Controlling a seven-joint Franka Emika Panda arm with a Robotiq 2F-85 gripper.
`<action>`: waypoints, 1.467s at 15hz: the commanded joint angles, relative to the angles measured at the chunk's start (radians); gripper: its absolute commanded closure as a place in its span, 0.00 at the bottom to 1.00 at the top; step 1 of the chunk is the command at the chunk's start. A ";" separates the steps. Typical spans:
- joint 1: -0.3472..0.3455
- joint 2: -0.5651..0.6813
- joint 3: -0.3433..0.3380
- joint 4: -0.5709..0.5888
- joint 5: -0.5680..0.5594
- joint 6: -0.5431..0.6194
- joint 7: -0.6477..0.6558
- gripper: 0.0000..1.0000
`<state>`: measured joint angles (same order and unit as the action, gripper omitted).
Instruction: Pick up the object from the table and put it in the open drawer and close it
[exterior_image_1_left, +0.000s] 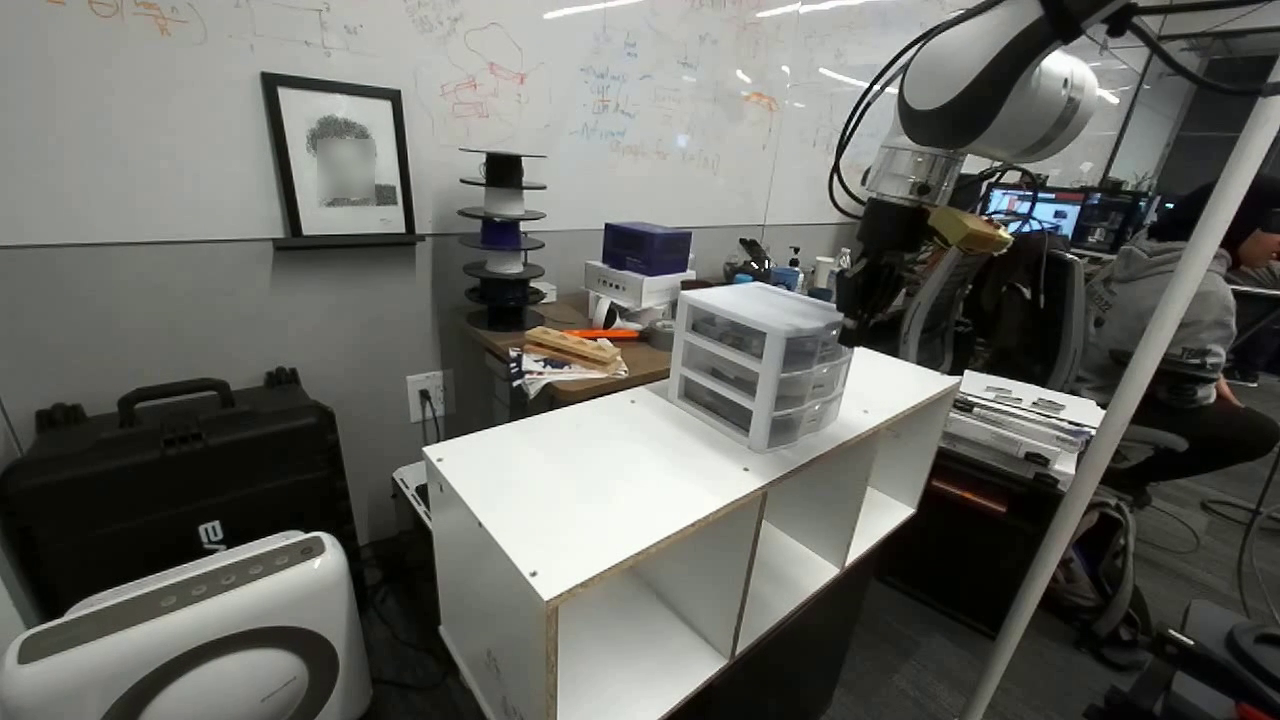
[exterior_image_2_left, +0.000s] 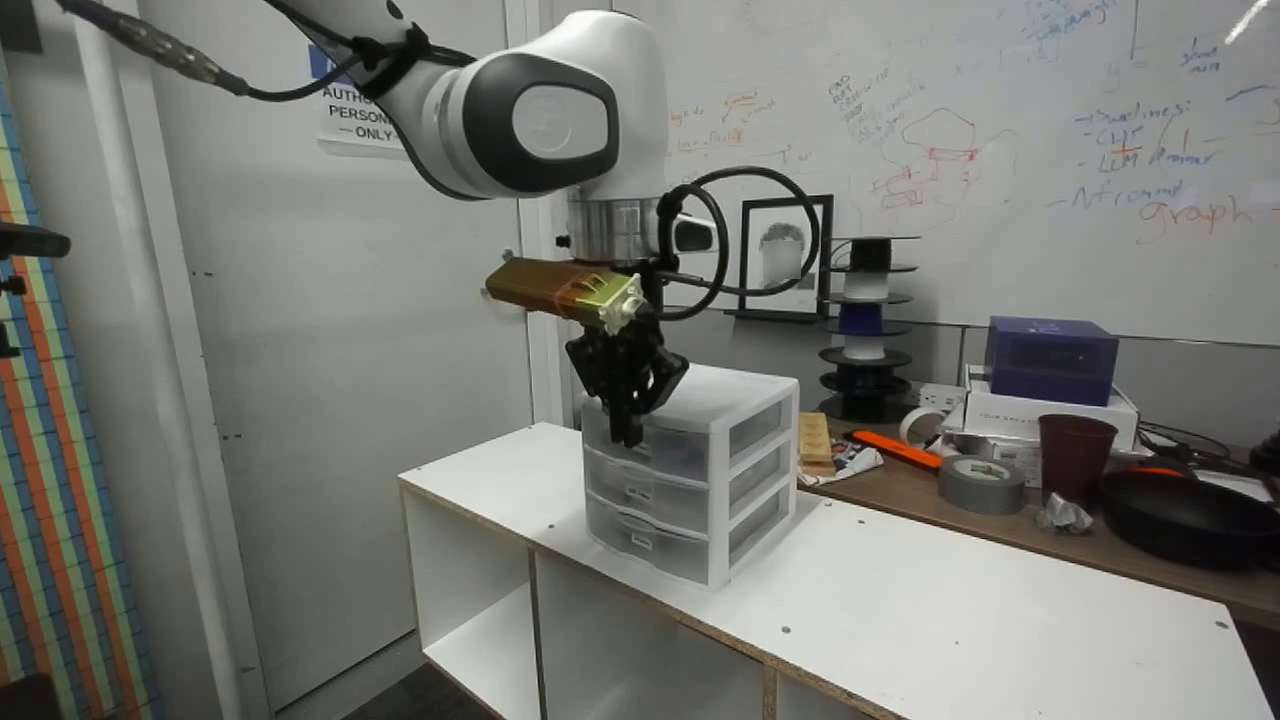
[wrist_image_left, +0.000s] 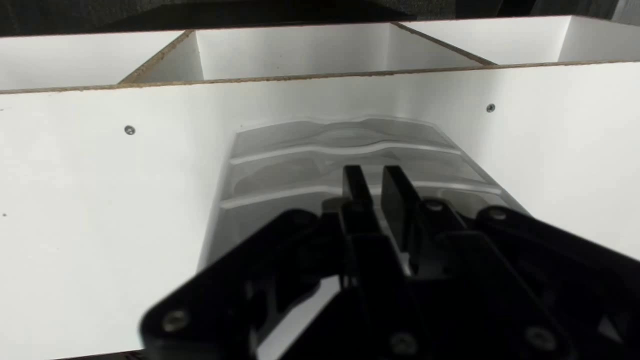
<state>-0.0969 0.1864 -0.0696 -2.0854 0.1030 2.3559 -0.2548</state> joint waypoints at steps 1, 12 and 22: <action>-0.002 -0.047 0.004 0.023 -0.036 -0.096 0.002 0.83; 0.000 -0.370 -0.020 -0.165 -0.073 -0.244 -0.019 0.38; 0.006 -0.681 -0.050 -0.465 -0.110 -0.297 -0.037 0.00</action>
<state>-0.0971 -0.3561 -0.1066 -2.4503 0.0152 2.0841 -0.2705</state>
